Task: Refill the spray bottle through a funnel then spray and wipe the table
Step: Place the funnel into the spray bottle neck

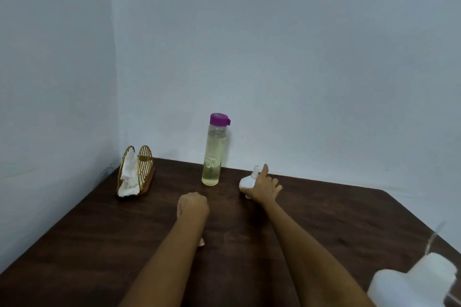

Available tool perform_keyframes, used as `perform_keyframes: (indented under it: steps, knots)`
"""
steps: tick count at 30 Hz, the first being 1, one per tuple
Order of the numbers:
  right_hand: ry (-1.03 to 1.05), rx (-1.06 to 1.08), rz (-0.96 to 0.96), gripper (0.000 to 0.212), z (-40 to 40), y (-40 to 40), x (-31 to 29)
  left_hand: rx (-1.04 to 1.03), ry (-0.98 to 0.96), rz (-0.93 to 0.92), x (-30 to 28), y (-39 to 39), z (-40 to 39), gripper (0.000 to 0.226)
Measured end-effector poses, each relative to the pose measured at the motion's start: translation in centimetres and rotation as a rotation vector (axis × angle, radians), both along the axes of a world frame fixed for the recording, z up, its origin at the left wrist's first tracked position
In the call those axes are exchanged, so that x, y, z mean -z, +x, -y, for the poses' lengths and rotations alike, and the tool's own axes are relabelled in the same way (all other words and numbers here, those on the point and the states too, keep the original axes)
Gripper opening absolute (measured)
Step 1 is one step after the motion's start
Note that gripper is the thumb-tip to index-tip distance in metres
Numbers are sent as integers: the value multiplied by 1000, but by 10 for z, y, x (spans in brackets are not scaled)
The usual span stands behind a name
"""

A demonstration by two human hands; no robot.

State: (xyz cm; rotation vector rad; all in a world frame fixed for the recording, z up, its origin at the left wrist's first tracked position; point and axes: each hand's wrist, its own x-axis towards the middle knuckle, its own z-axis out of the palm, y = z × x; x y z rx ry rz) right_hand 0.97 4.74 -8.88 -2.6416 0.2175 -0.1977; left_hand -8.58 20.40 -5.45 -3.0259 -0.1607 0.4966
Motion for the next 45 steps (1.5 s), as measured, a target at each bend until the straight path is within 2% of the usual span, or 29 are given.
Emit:
perform_keyframes:
  steps: [4,8,10,11,13,15,18,24,25,27,30,34,36,38,39,41,44,45]
  knots:
    - [116,20,18,106,3,-25,-2,-74,-49,37,-2,-16,-7,49]
    - [580,-24,-83,118,16,-62,-19,-68,49,121,-1,-37,9,37]
    - [786,-38,-215,112,27,-94,-41,-49,14,215,-6,-56,27,32]
    - [838,-49,-304,99,32,-111,-54,-62,-70,271,-8,-66,36,31]
    - [905,-83,-480,66,42,-139,-73,-167,-375,375,-14,-86,50,36]
    - [1058,-138,-609,48,52,-170,-86,-255,-686,474,-22,-113,60,44]
    - [1223,-202,-699,44,62,-214,-99,-278,-945,567,-33,-150,70,37]
    - [1311,-220,-719,58,73,-286,-120,-290,-1141,544,-60,-209,71,20]
    - [1278,-215,-708,61,75,-295,-127,-300,-1114,537,-65,-215,73,18]
    - [1052,-204,-635,68,83,-308,-142,-322,-1010,555,-78,-225,79,14]
    - [816,-175,-389,69,97,-320,-161,-312,-912,633,-100,-238,93,18]
    - [829,-160,107,58,121,-322,-175,-228,-860,665,-126,-241,121,14]
    - [810,-136,262,58,139,-319,-181,-175,-896,674,-141,-236,137,13]
    - [869,-129,312,59,160,-317,-189,-137,-944,692,-156,-230,154,11]
    - [896,-120,327,60,172,-316,-193,-110,-981,706,-164,-229,164,2]
    - [926,-74,360,61,196,-315,-201,-93,-1077,703,-174,-223,186,25]
    - [962,20,376,62,227,-314,-200,-60,-1149,686,-174,-221,218,6]
    - [971,44,373,63,235,-313,-198,-53,-1168,677,-170,-218,227,10]
